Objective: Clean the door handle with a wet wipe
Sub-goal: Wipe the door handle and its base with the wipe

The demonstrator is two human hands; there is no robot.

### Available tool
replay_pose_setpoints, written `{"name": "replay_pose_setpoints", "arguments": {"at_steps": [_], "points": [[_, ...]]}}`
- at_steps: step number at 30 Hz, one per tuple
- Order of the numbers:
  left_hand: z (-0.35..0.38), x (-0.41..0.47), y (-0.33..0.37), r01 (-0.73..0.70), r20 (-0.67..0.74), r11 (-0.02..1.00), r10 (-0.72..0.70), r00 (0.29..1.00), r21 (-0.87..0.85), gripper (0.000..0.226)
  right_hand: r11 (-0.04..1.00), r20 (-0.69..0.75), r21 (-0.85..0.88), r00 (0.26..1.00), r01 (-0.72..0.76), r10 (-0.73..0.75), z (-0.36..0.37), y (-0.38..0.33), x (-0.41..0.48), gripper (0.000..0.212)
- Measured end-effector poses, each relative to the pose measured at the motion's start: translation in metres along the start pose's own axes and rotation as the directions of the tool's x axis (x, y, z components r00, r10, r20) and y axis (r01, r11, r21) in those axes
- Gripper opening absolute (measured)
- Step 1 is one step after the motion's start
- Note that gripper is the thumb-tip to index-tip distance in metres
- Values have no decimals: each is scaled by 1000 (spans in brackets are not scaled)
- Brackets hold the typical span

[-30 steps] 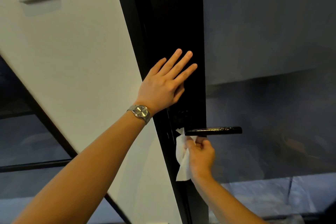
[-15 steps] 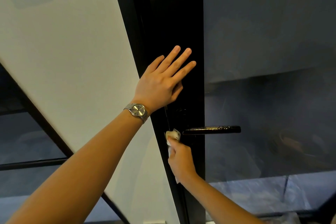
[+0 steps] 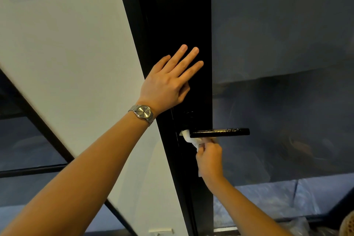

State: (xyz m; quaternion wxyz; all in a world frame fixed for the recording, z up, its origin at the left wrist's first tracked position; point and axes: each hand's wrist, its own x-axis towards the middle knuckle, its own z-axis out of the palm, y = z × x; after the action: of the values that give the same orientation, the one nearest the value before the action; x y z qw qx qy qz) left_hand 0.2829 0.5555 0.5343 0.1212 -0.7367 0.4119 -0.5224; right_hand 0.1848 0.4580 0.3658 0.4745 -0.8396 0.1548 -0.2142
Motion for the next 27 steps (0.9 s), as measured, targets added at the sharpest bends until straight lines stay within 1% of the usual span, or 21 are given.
{"name": "replay_pose_setpoints", "arguments": {"at_steps": [3,4,5,7,9,11,13,14,17,19,21,23,24,25,26,27], "points": [[0,0,0,1,1,1000,-1,1000,-4,53,998,19,6,998,58,-58,-2,0,-1,21],[0,0,0,1,4,1000,-1,1000,-4,53,998,4,7,998,67,-67,-6,3,2,19],[0,0,-1,0,5,1000,0,1000,-3,53,999,-38,25,998,42,-41,-11,7,6,15],[0,0,0,-2,8,1000,2,1000,0,53,990,-160,102,981,-99,114,-22,16,14,14],[-1,0,0,-2,10,1000,2,1000,-8,53,957,-239,202,938,-206,252,-28,27,20,13],[0,0,0,-1,10,1000,1,1000,-17,52,943,-268,208,912,-260,311,-30,34,23,17],[0,0,-1,0,8,1000,0,1000,-14,52,928,-253,213,900,-305,354,-28,35,27,20],[0,0,-1,1,7,1000,-1,1000,-12,52,911,-235,263,895,-318,380,-25,33,29,18],[-1,1,0,0,2,1000,0,1000,-18,52,817,-157,454,870,-356,467,-17,21,30,14],[0,0,-1,-1,-2,1000,1,1000,-23,51,789,-117,485,866,-377,486,-8,14,29,8],[0,0,-1,-4,-10,1000,3,1000,-25,51,792,-98,491,880,-364,464,1,6,24,7],[1,0,-1,-2,-21,1000,1,1000,-30,51,840,-122,452,912,-299,391,10,4,15,6],[1,0,0,0,-23,999,-1,1000,-37,50,875,-140,422,937,-236,320,14,4,10,7],[2,0,0,0,-25,999,-1,1000,-43,51,916,-149,374,965,-148,216,16,2,4,10],[2,0,-1,-1,-25,999,0,1000,-42,51,957,-141,287,987,-37,80,18,1,0,13],[2,0,-1,-3,-26,999,2,1000,-38,51,981,-115,172,991,85,-66,20,-1,-3,16]]}}
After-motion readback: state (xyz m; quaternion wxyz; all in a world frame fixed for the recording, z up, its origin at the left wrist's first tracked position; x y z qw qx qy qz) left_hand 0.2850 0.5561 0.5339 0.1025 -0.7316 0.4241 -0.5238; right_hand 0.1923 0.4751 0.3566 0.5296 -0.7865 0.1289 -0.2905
